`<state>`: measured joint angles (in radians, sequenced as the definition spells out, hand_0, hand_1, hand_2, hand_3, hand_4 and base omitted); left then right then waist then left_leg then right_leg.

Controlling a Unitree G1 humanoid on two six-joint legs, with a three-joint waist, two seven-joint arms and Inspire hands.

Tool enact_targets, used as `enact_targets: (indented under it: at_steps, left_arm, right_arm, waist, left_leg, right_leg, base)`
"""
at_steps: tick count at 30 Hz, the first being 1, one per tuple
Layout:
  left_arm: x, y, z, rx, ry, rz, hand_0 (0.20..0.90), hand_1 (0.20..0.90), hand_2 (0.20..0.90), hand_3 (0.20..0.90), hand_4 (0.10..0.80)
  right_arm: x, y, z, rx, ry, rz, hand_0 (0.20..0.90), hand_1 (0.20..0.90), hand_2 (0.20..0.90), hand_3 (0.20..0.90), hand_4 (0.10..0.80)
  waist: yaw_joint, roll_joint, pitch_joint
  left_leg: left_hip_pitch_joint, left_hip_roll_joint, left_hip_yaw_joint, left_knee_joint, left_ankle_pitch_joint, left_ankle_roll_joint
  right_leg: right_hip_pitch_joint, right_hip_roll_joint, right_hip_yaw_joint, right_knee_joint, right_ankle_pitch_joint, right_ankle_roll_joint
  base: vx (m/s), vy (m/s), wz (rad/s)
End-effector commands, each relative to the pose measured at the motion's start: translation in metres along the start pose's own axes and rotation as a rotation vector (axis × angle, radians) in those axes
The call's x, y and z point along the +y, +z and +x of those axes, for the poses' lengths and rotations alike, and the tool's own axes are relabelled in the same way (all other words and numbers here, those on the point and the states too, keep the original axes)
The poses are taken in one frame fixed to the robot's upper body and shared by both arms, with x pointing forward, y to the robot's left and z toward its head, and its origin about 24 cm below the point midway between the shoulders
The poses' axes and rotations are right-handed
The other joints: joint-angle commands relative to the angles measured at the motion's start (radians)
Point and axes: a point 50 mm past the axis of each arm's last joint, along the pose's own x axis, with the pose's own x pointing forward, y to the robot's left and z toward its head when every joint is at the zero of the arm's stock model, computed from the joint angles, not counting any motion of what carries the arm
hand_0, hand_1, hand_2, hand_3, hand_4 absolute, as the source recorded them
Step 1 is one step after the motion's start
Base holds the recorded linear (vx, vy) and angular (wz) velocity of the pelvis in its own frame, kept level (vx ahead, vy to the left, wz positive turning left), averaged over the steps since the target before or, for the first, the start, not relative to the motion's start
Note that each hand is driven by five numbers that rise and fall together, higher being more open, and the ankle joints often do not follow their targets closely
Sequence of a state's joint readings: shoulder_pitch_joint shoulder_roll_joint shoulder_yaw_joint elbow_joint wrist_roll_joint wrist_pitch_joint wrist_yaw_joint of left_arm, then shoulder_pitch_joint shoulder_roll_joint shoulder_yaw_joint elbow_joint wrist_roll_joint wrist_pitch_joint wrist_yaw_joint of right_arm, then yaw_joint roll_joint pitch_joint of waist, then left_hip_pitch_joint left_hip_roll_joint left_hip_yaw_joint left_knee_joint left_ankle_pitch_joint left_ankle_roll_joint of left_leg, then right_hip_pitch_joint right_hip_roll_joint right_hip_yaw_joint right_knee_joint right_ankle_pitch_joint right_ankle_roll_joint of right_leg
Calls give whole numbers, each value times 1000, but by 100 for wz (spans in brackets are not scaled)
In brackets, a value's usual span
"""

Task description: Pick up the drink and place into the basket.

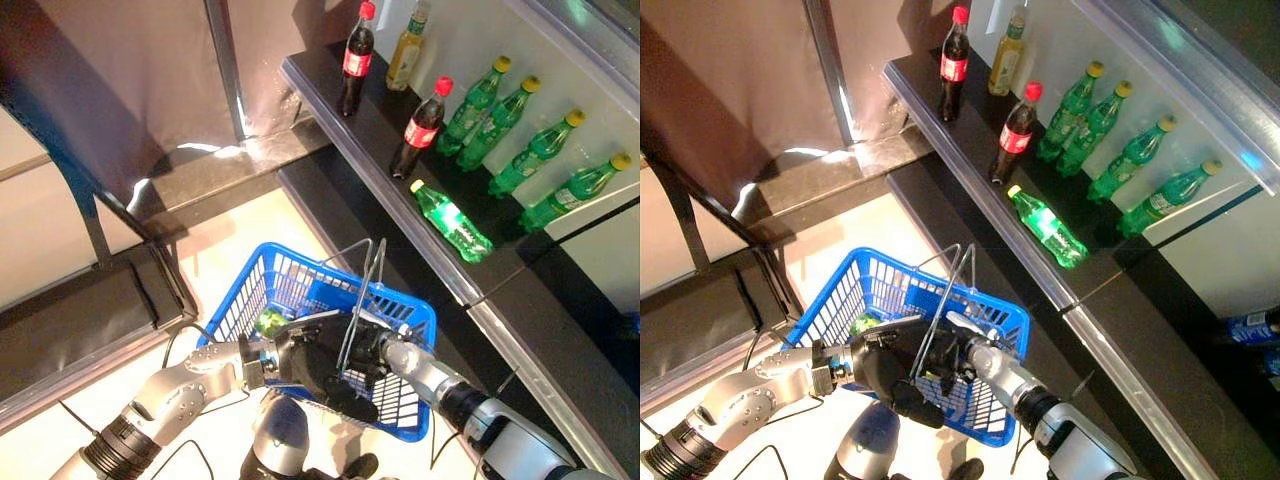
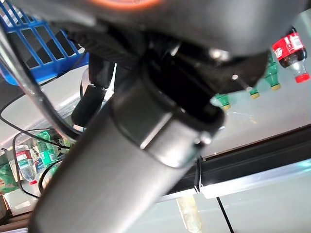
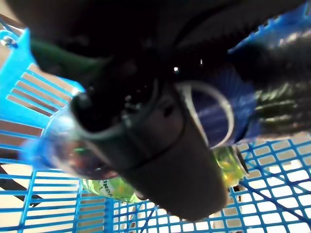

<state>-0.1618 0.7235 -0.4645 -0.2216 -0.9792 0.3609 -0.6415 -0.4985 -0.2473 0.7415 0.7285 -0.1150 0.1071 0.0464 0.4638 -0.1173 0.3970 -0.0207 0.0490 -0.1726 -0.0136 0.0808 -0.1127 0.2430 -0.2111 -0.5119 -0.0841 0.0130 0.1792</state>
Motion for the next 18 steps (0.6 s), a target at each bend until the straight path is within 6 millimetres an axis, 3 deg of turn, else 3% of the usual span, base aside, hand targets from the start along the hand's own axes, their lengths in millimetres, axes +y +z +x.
enact_targets:
  at_steps: [1, 18]
  left_arm:
    - [-118, 86, 29, -650, -820, 182, 300, 300, 300, 200, 100]
    - [-117, 85, 30, -664, -788, 182, 300, 300, 300, 200, 100]
  right_arm:
    - [30, 2, 1, -32, 70, 24, 900, 900, 900, 900, 800]
    - [26, 7, -1, -63, 28, 55, 900, 900, 900, 900, 800]
  waist:
    - [12, 13, -319]
    - [-6, 16, -320]
  left_leg:
    - [20, 21, -4, -71, -7, 5]
    - [30, 26, 14, -73, -9, 6]
  right_leg:
    - [-57, -33, 13, 135, -30, 1]
    - [-56, -32, 26, 130, -27, 3]
  base:
    - [0, 0, 0]
    - [0, 0, 0]
